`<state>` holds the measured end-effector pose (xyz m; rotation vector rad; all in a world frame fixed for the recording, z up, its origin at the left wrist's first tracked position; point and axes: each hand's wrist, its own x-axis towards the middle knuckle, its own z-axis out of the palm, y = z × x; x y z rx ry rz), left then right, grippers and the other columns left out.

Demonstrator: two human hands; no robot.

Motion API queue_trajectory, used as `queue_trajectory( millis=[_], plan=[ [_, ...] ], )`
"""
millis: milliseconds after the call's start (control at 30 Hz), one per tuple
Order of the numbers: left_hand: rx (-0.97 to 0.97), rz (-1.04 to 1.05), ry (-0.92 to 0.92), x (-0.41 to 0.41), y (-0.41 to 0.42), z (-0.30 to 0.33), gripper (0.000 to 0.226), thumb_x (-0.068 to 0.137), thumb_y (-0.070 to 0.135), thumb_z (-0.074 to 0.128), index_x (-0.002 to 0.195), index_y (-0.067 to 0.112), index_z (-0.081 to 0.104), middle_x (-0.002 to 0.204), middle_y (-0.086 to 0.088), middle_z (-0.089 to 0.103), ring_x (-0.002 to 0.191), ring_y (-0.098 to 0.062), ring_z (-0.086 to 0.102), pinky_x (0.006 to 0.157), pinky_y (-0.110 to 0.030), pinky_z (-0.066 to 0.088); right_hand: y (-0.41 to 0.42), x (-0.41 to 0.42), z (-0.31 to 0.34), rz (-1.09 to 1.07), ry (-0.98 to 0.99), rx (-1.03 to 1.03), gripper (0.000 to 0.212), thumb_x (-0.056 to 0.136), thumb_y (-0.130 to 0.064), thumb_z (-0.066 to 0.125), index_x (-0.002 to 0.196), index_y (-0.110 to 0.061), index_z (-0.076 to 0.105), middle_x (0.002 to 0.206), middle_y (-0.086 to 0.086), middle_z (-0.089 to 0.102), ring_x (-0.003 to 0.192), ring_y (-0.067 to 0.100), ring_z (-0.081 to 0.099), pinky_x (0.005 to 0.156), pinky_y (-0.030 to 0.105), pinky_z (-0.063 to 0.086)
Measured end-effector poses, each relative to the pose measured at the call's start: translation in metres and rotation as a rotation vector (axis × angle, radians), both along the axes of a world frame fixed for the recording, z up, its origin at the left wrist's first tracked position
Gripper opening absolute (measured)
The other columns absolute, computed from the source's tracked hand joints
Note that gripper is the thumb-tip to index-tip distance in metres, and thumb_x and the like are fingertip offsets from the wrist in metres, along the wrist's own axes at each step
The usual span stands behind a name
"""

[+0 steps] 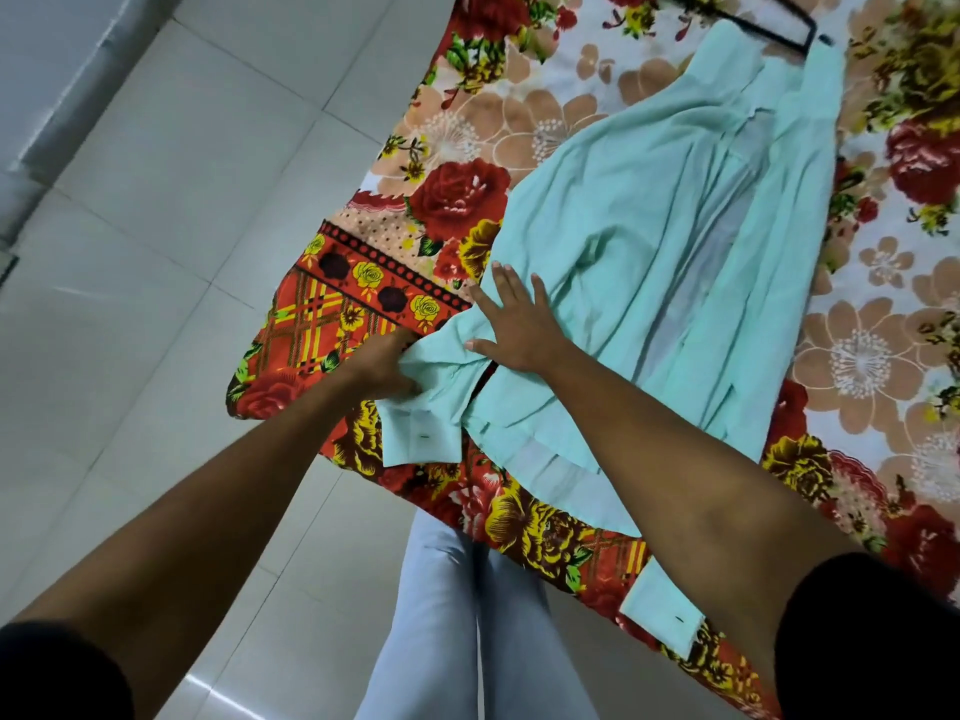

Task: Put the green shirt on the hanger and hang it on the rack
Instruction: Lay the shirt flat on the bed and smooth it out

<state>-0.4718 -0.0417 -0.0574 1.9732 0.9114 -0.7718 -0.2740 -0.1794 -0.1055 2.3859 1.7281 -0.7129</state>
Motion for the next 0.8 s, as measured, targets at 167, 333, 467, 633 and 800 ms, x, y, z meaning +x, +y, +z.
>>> queue_trajectory(
  millis=[167, 333, 467, 633, 800],
  plan=[
    [0.146, 0.025, -0.151, 0.055, -0.004, 0.022, 0.095, 0.066, 0.045, 0.057, 0.151, 0.013, 0.028, 0.143, -0.02, 0.045, 0.128, -0.041, 0.044, 0.098, -0.054, 0.045, -0.009, 0.034, 0.016, -0.1, -0.038, 0.152, 0.074, 0.101, -0.061, 0.038, 0.162, -0.022, 0.023, 0.169, 0.014, 0.019, 0.157, 0.029, 0.018, 0.123, 0.059, 0.014],
    [0.342, -0.179, -0.383, 0.162, -0.038, 0.022, 0.089, 0.07, 0.036, 0.054, 0.151, 0.005, 0.037, 0.149, -0.018, 0.044, 0.138, -0.039, 0.04, 0.108, -0.055, 0.04, -0.02, 0.099, 0.018, -0.214, -0.127, 0.258, 0.061, 0.105, -0.042, 0.041, 0.159, -0.014, 0.032, 0.165, 0.015, 0.03, 0.154, 0.03, 0.027, 0.122, 0.055, 0.02],
    [0.423, -0.343, -0.46, 0.257, -0.057, 0.005, 0.08, 0.083, 0.018, 0.058, 0.156, 0.001, 0.03, 0.161, -0.023, 0.031, 0.149, -0.039, 0.028, 0.122, -0.052, 0.025, -0.039, 0.173, 0.011, -0.376, -0.222, 0.364, 0.053, 0.105, -0.026, 0.043, 0.155, -0.009, 0.038, 0.163, 0.015, 0.035, 0.152, 0.032, 0.032, 0.123, 0.053, 0.023],
    [0.498, -0.607, -0.595, 0.352, -0.095, -0.025, 0.075, 0.088, 0.013, 0.048, 0.157, -0.005, 0.024, 0.164, -0.027, 0.023, 0.154, -0.042, 0.019, 0.127, -0.05, 0.009, -0.088, 0.267, 0.005, -0.672, -0.302, 0.384, 0.052, 0.102, -0.017, 0.045, 0.152, -0.004, 0.041, 0.161, 0.018, 0.038, 0.15, 0.035, 0.033, 0.122, 0.052, 0.025],
    [0.48, -0.803, -0.685, 0.433, -0.142, -0.051, 0.071, 0.093, 0.016, 0.046, 0.156, -0.007, 0.023, 0.163, -0.029, 0.025, 0.153, -0.043, 0.022, 0.127, -0.047, 0.012, -0.145, 0.321, -0.007, -0.856, -0.324, 0.304, 0.057, 0.095, -0.014, 0.052, 0.15, -0.001, 0.04, 0.158, 0.022, 0.036, 0.147, 0.039, 0.034, 0.121, 0.049, 0.026]
  ],
)
